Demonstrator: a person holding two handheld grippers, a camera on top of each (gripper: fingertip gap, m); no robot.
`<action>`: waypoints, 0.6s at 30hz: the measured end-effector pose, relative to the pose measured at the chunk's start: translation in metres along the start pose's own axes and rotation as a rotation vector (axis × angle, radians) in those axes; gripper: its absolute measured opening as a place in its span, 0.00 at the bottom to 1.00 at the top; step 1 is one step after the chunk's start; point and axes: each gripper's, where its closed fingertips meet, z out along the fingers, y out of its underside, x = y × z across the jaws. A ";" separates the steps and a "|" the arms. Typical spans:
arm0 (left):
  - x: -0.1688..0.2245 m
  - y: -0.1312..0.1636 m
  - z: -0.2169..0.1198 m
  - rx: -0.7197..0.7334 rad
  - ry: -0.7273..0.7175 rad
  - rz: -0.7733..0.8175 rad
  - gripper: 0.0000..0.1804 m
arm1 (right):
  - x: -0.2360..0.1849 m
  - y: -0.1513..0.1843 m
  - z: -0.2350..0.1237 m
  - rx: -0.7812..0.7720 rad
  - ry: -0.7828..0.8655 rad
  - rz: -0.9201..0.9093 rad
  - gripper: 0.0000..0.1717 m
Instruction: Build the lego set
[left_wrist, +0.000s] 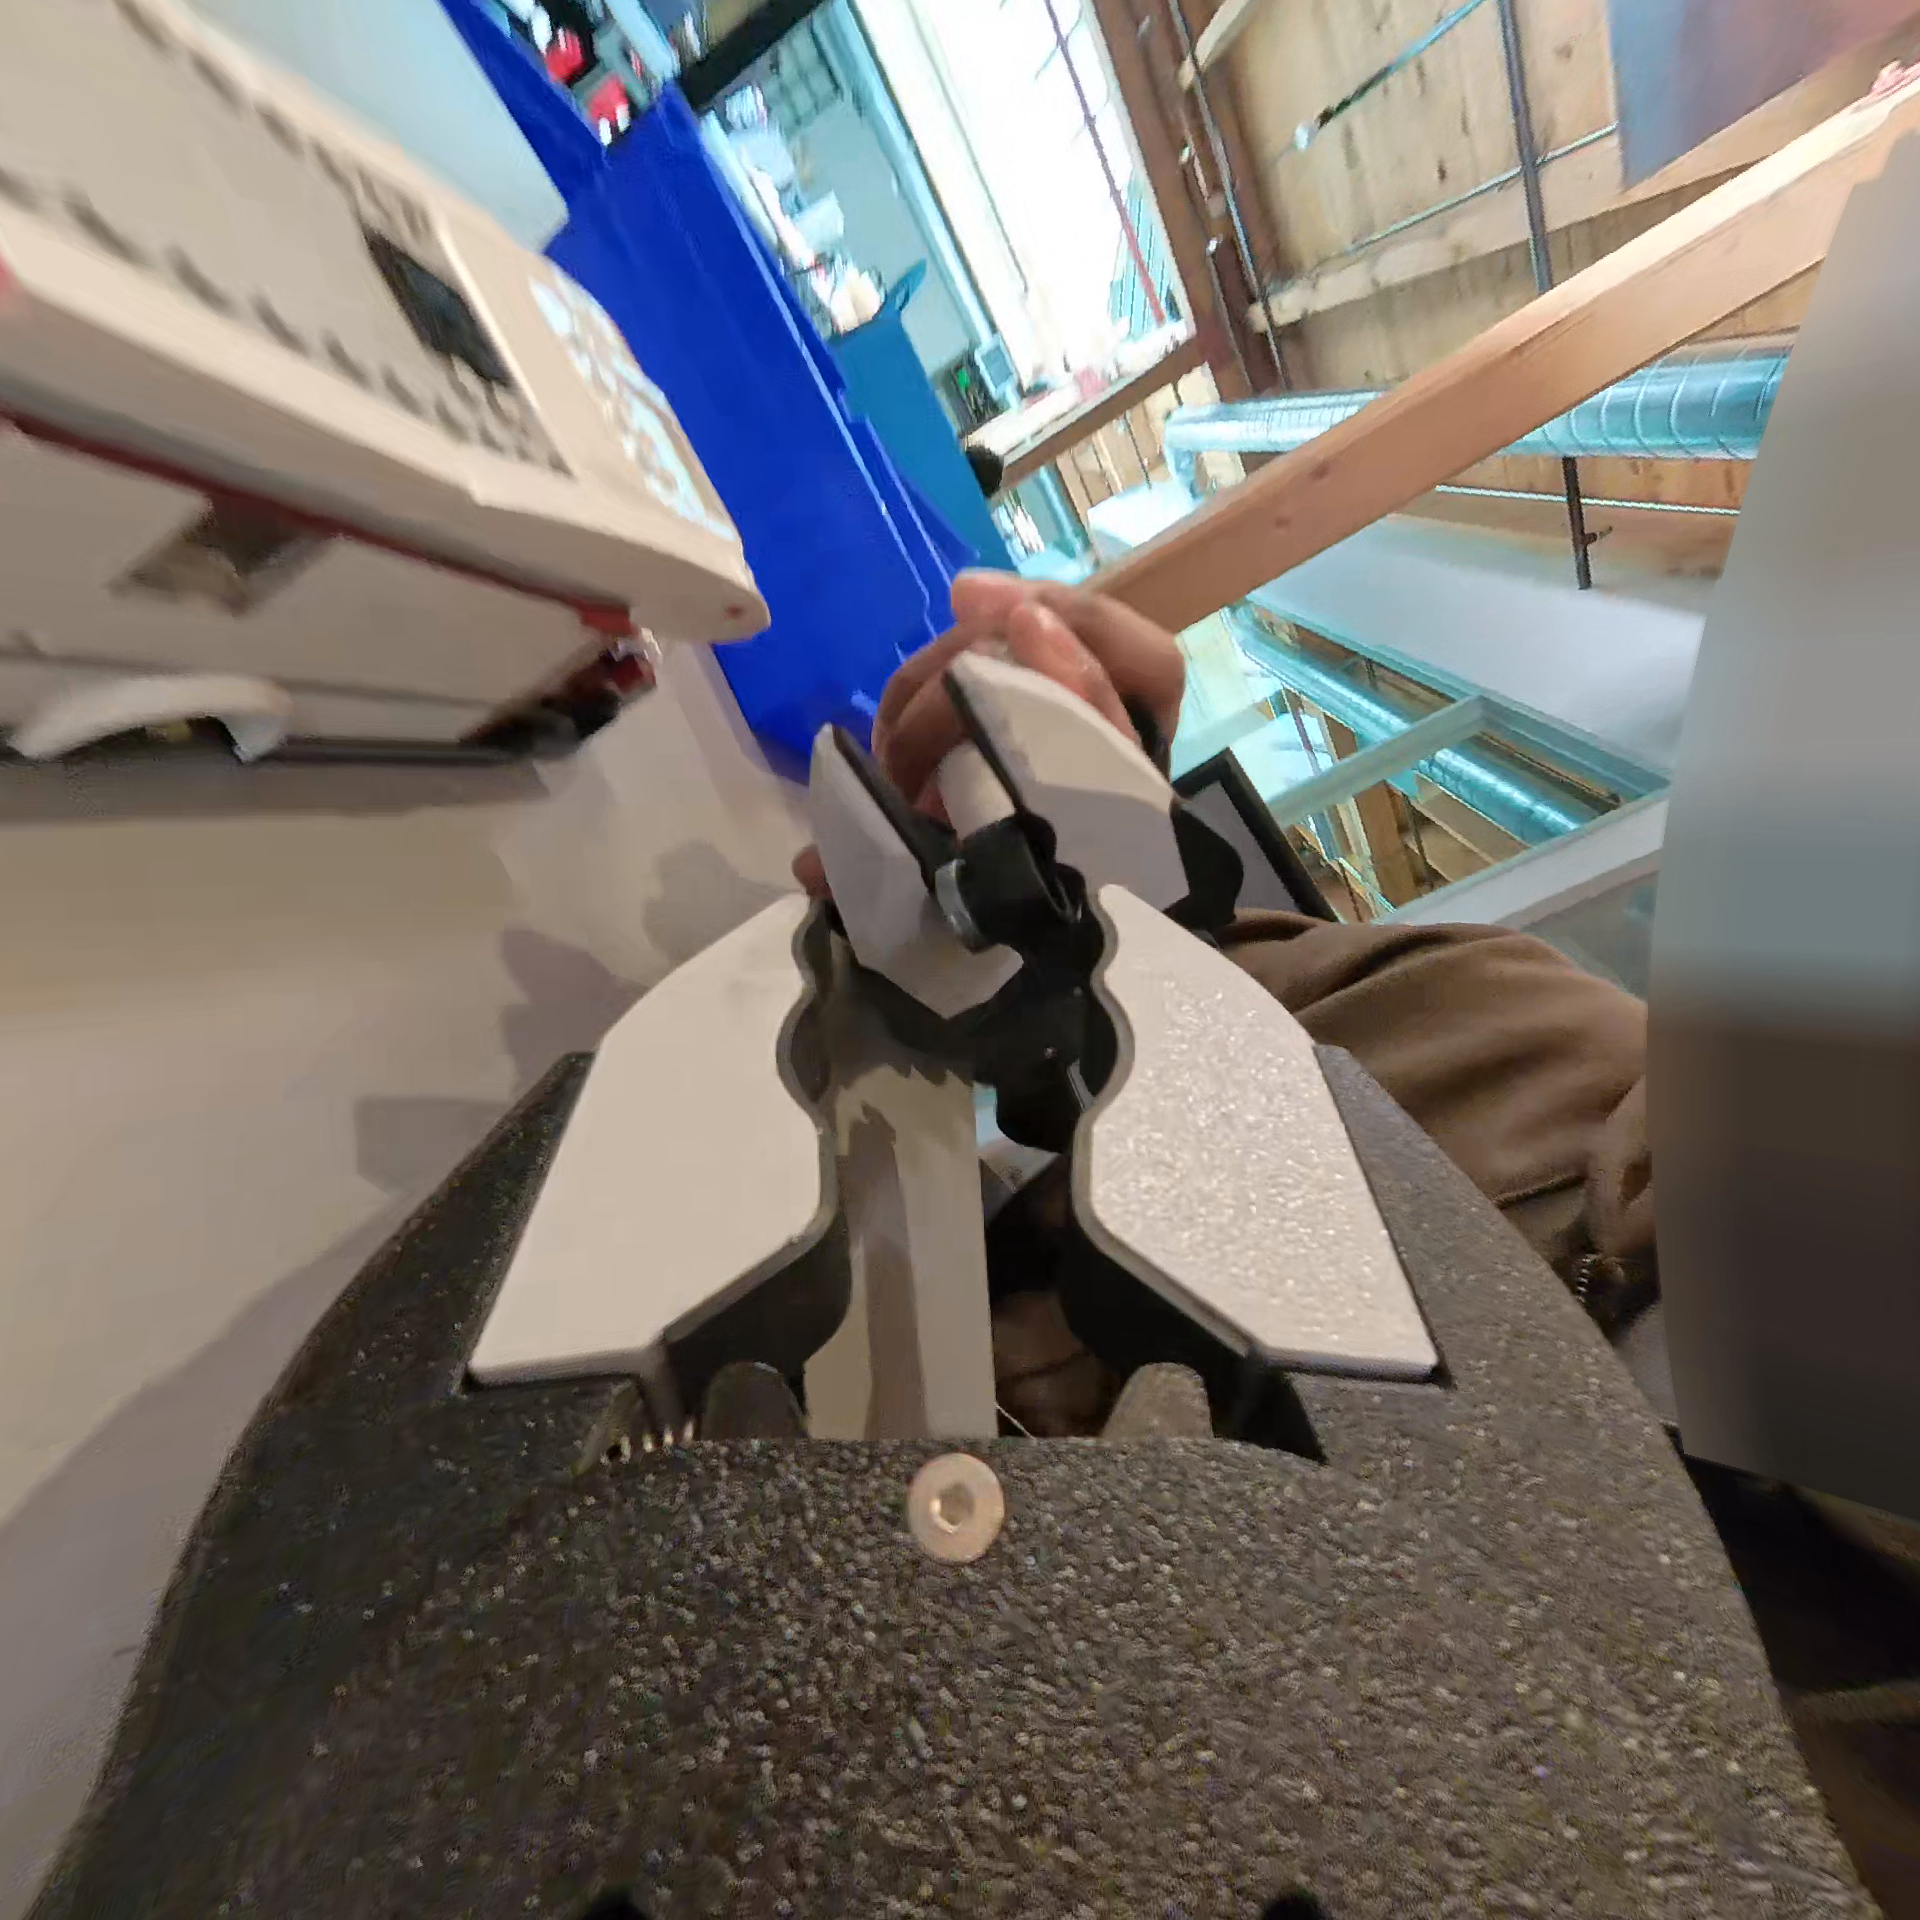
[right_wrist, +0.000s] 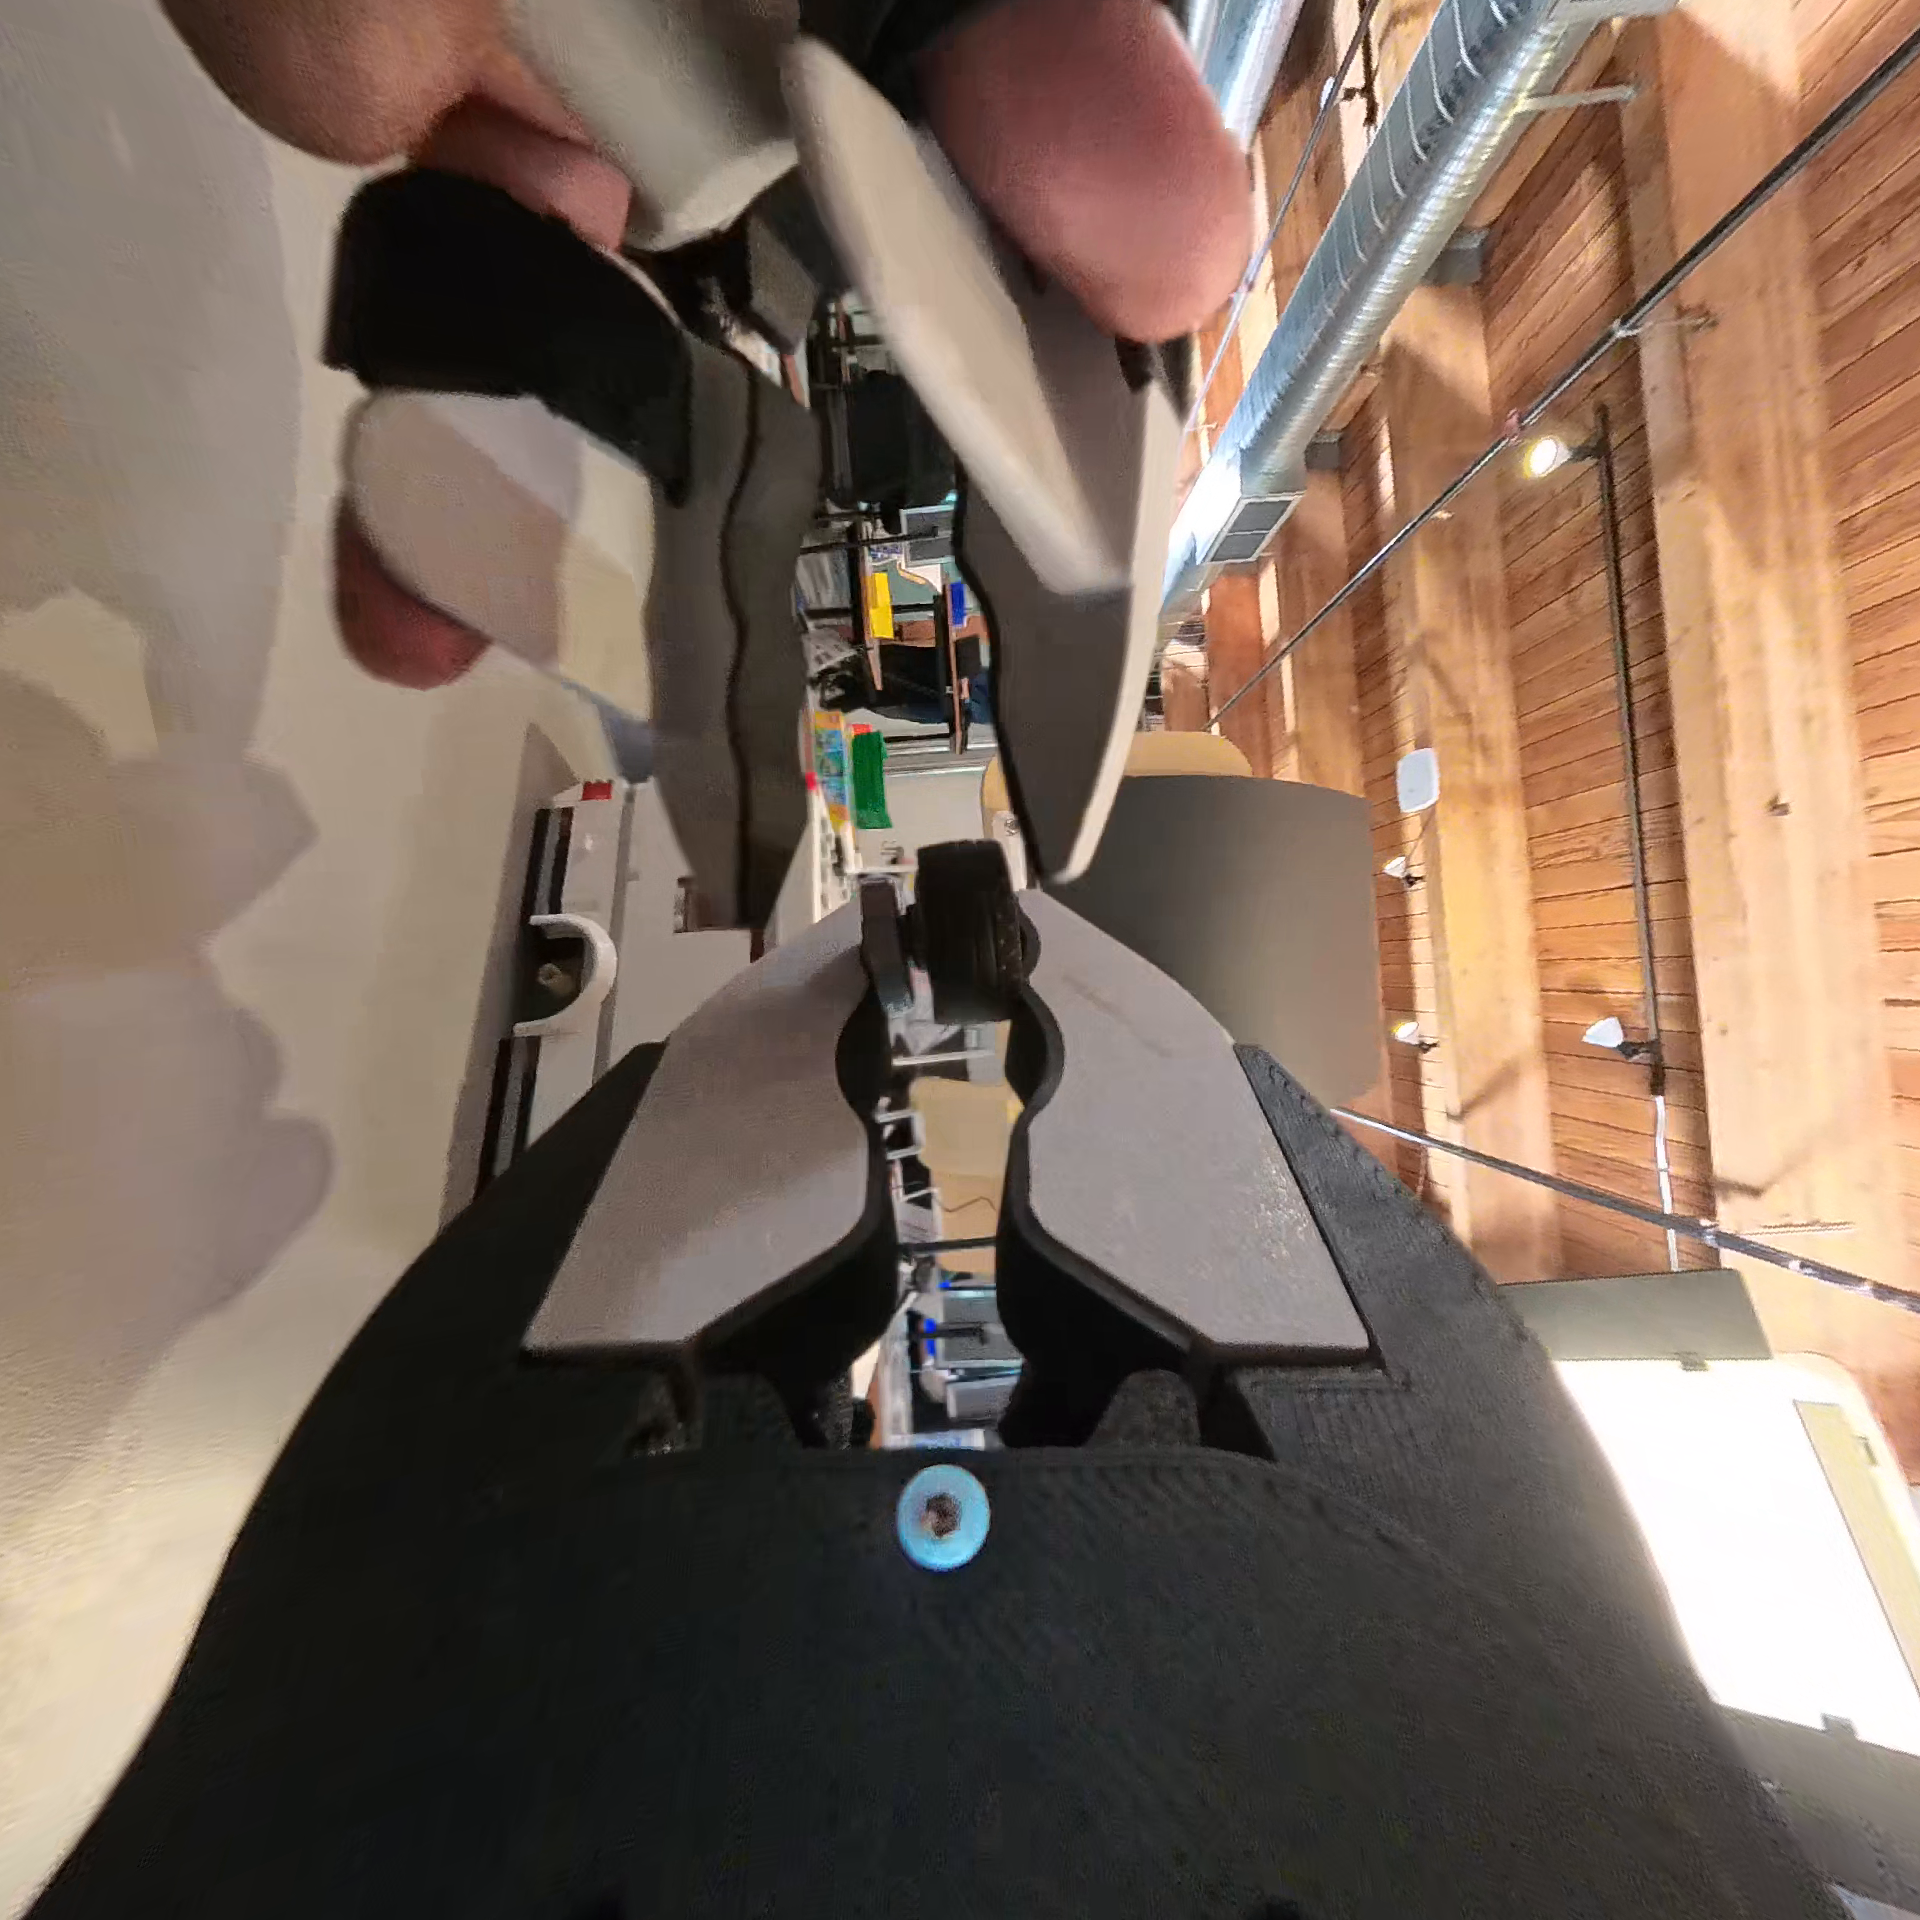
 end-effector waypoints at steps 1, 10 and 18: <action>0.000 0.005 0.003 -0.023 0.007 -0.024 0.25 | 0.000 0.000 0.000 0.001 0.005 -0.013 0.10; -0.003 0.006 0.004 0.011 0.054 -0.085 0.21 | -0.001 0.000 0.001 0.000 0.036 -0.072 0.11; 0.006 0.005 0.003 0.012 0.122 -0.085 0.12 | 0.000 -0.002 0.001 0.020 0.069 -0.111 0.11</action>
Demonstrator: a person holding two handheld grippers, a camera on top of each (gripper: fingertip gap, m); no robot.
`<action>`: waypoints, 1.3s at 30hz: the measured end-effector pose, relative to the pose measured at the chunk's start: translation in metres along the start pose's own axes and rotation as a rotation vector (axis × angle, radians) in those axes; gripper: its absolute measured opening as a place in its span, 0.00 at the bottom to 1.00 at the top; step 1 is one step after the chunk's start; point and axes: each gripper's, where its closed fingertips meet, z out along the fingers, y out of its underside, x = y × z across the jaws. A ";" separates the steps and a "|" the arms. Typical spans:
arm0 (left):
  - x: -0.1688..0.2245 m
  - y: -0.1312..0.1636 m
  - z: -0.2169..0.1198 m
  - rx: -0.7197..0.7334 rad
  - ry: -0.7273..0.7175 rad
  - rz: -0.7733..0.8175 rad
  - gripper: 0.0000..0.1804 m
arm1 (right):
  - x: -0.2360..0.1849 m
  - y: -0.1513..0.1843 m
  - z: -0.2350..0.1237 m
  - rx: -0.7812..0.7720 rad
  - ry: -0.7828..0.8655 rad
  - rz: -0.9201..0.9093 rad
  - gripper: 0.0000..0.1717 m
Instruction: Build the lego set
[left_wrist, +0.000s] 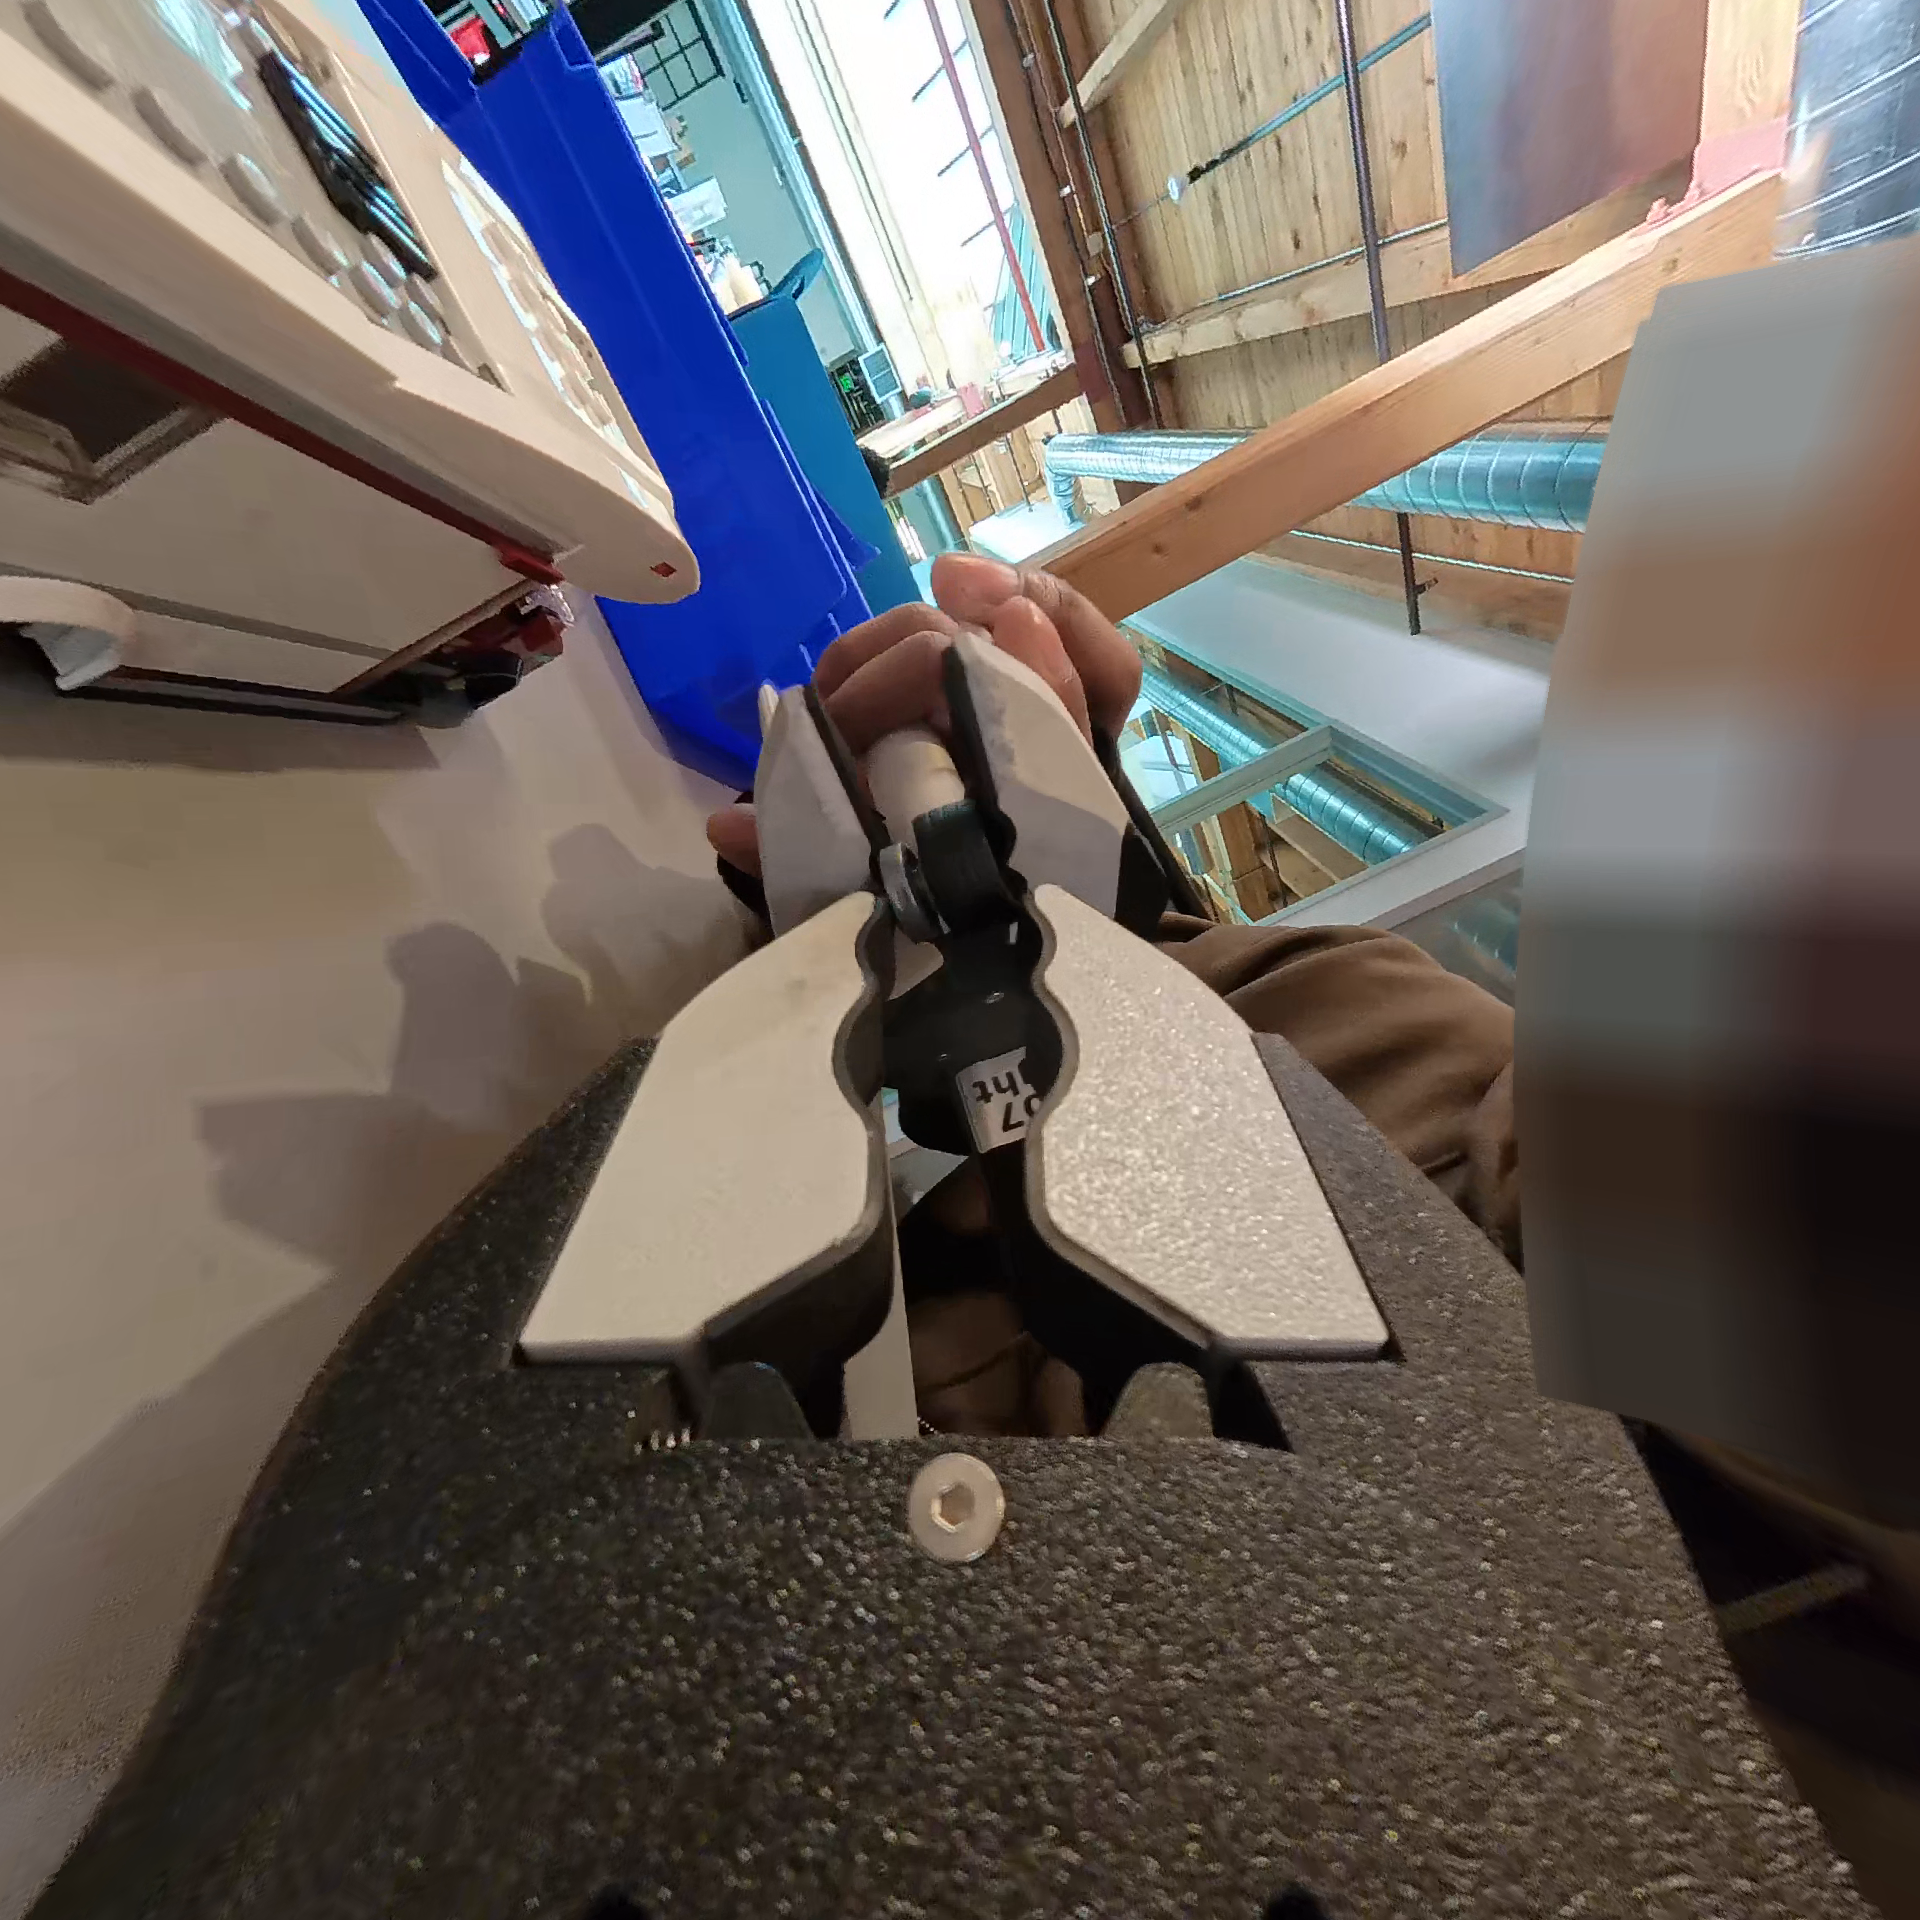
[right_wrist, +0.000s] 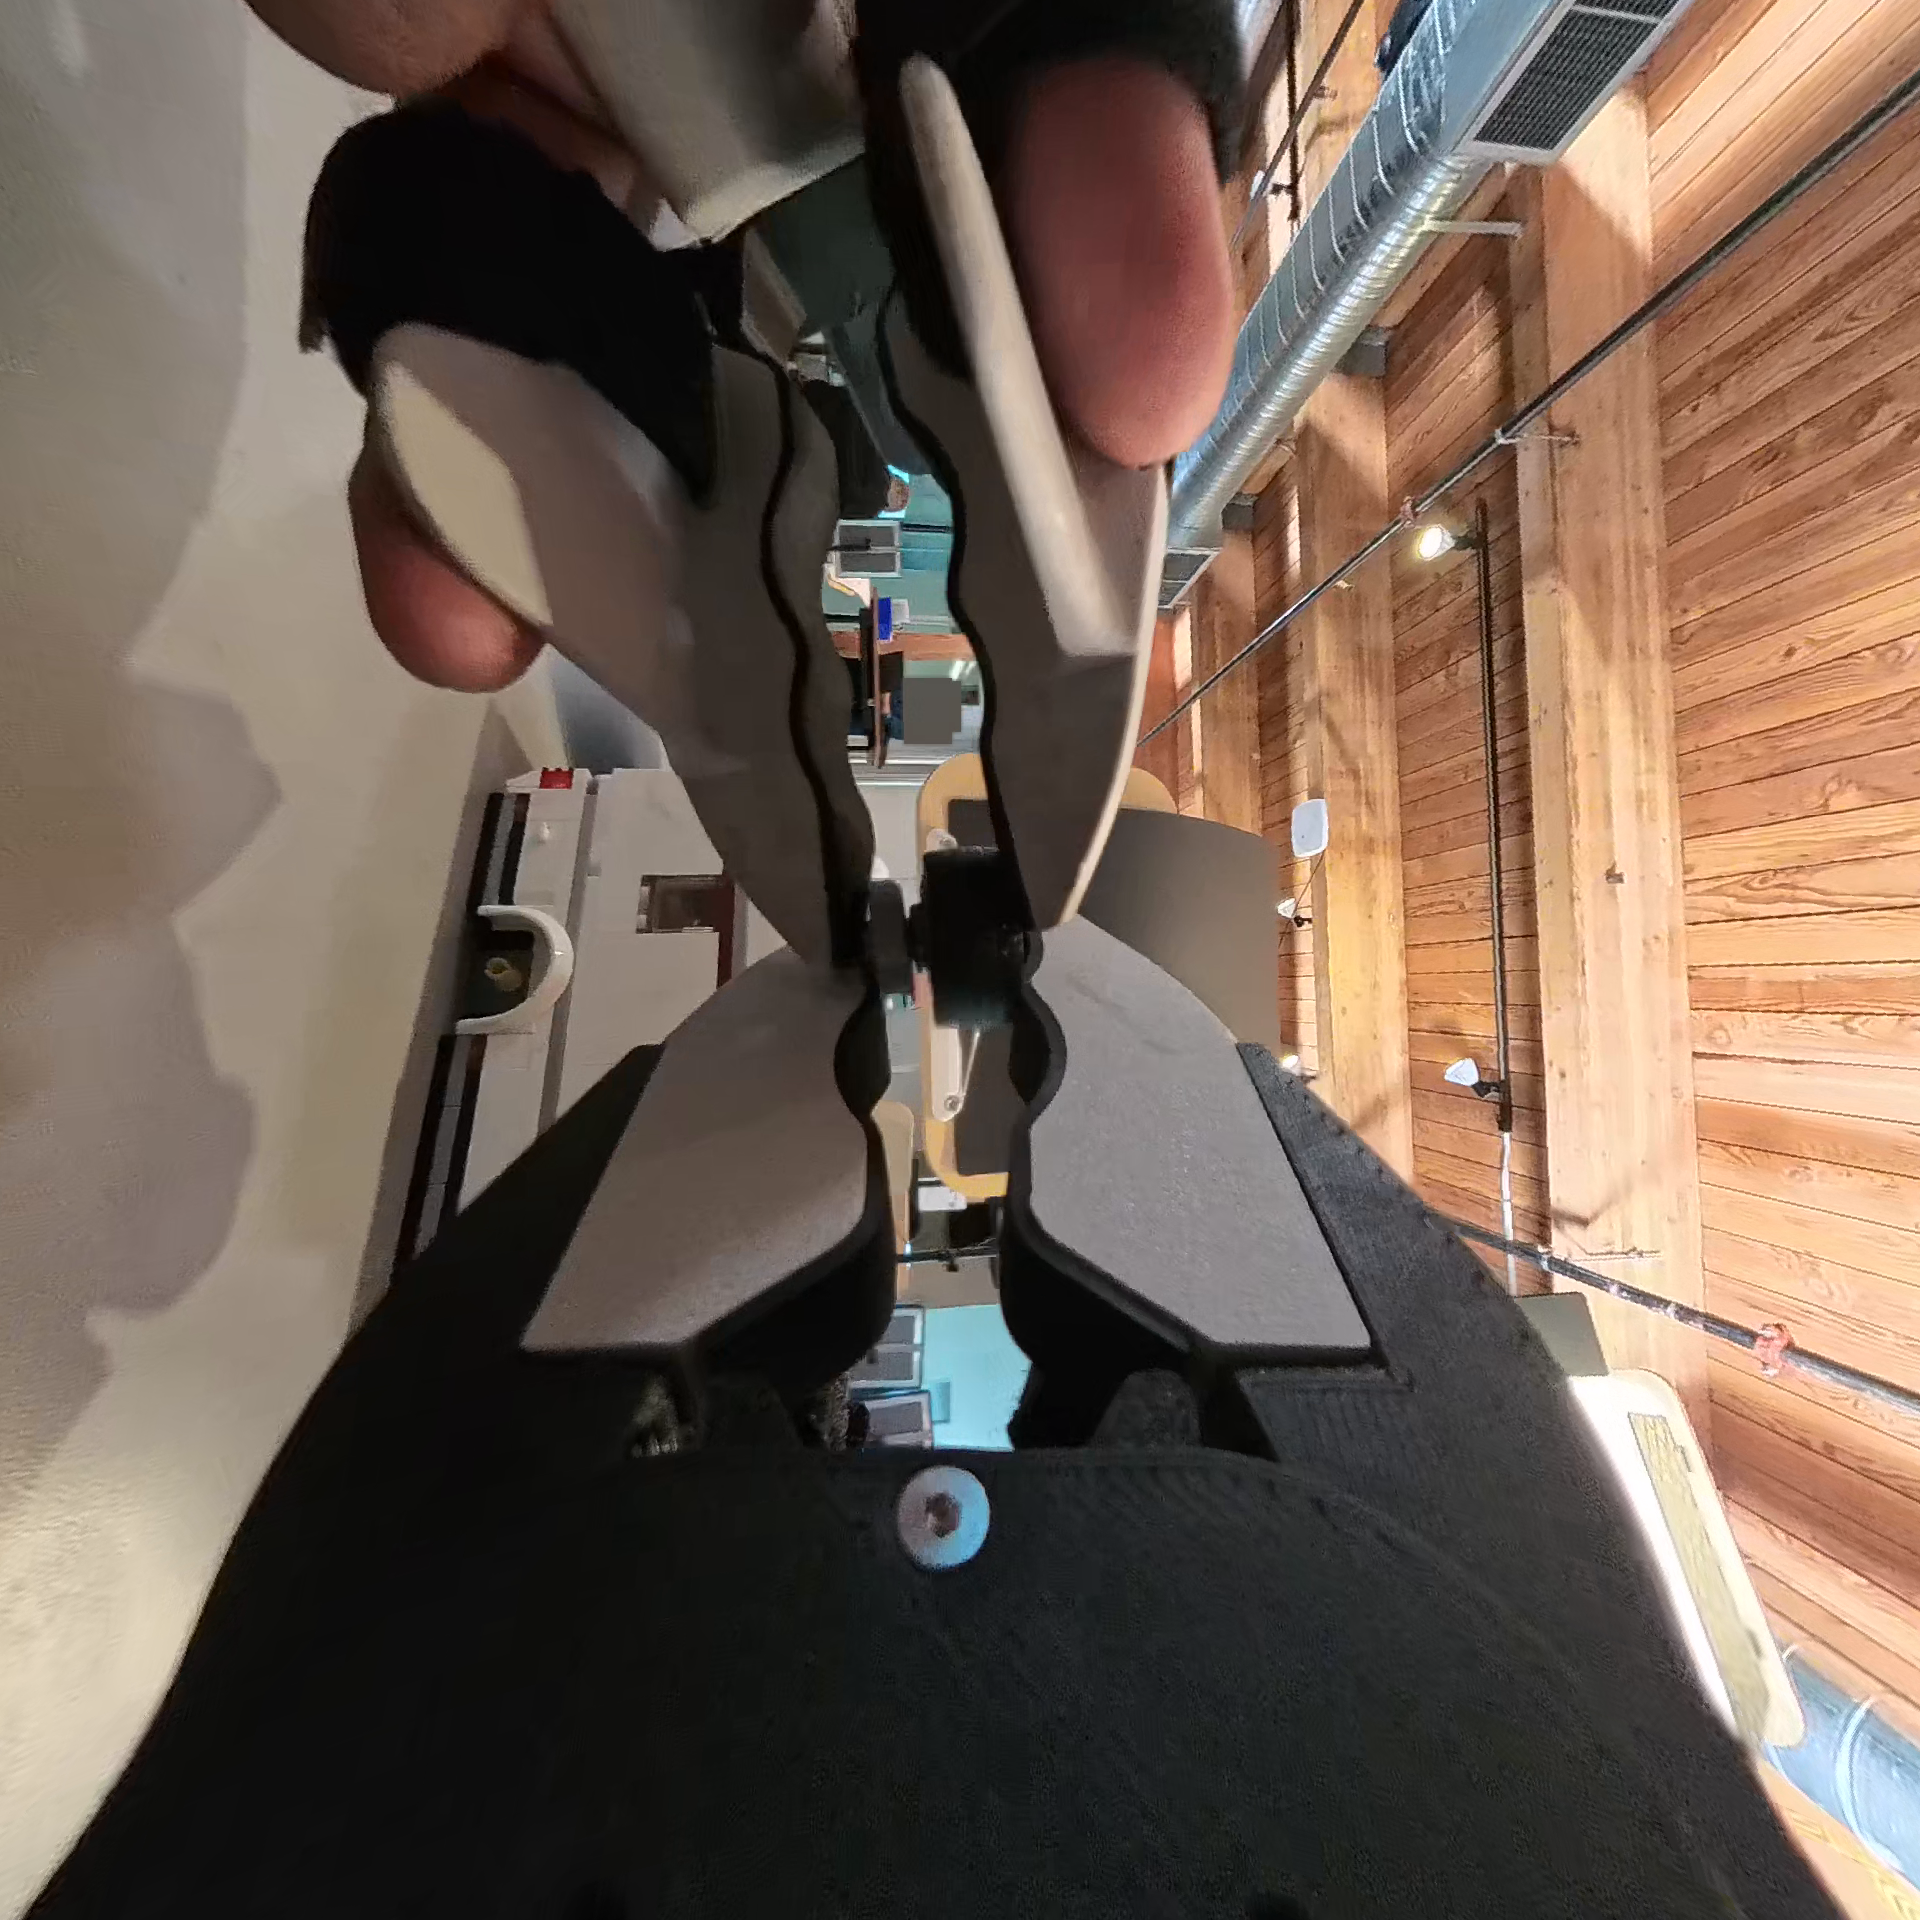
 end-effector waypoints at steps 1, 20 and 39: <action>0.000 0.000 0.000 0.003 0.003 -0.008 0.12 | 0.001 0.000 0.000 0.001 0.008 -0.013 0.11; -0.019 -0.012 -0.022 -0.161 -0.426 0.907 0.11 | -0.029 -0.001 -0.013 0.113 -0.563 0.871 0.14; -0.014 0.011 -0.015 -0.339 -0.505 1.492 0.11 | -0.018 -0.028 -0.045 0.401 -0.754 1.032 0.16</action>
